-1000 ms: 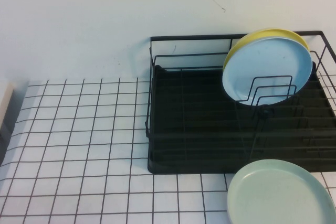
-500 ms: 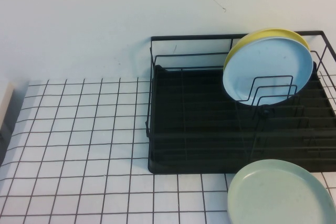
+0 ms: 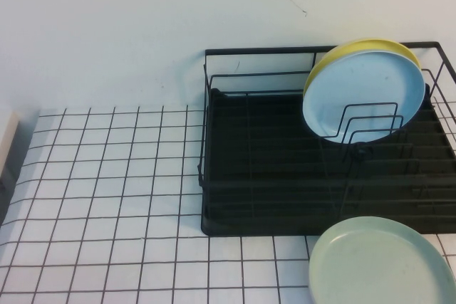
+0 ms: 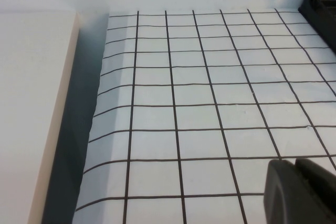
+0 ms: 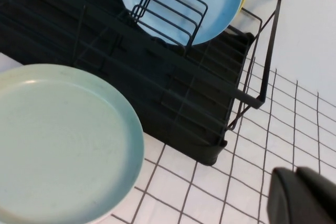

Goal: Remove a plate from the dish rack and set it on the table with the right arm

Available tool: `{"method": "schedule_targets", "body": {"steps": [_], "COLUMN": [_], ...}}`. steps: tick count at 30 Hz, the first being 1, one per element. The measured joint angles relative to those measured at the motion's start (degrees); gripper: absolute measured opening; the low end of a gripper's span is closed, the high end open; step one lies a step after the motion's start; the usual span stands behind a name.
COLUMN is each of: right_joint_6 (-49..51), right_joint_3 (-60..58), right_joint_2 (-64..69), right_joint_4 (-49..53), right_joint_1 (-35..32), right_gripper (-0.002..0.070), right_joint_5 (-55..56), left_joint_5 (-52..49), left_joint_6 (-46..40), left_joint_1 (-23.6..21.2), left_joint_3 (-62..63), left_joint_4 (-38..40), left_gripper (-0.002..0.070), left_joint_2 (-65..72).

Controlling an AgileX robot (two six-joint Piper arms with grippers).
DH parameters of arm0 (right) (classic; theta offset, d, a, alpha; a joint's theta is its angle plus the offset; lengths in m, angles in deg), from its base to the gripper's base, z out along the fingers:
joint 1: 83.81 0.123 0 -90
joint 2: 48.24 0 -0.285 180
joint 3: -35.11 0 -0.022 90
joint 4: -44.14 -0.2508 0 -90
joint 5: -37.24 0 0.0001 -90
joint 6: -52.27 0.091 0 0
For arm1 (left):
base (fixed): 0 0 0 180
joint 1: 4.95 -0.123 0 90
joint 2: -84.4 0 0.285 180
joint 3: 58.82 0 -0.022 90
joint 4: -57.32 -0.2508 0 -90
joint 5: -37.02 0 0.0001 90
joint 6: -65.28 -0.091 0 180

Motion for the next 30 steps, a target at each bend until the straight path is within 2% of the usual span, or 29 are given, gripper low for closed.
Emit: {"method": "schedule_targets", "body": {"steps": [3,13,20,30], "right_joint_6": [2.0,20.3,28.7,31.1], "right_joint_3": [-3.0,-24.5,-27.7,-27.7], "right_joint_2": [-1.3,-12.0,-12.5,-12.5], "right_joint_4": [0.9,8.6,13.2,13.8], "right_joint_1": [0.0,-1.7,-1.7,-1.5], "right_gripper": [-0.0002,-0.0002,-0.0002,-0.0002], "right_joint_5": [4.0,27.3,23.0,23.0], "left_joint_5": [0.0,0.0,0.0,0.0], "left_joint_6": [0.0,-0.2,-0.2,-0.2], "left_joint_1": [0.0,0.0,0.0,0.0], "left_joint_3": [0.0,0.0,0.0,0.0], "left_joint_4": [0.0,0.0,0.0,0.0], "left_gripper": [-0.0004,-0.0004,-0.0004,-0.0004], "left_joint_2": [0.0,0.0,0.0,0.0]}}
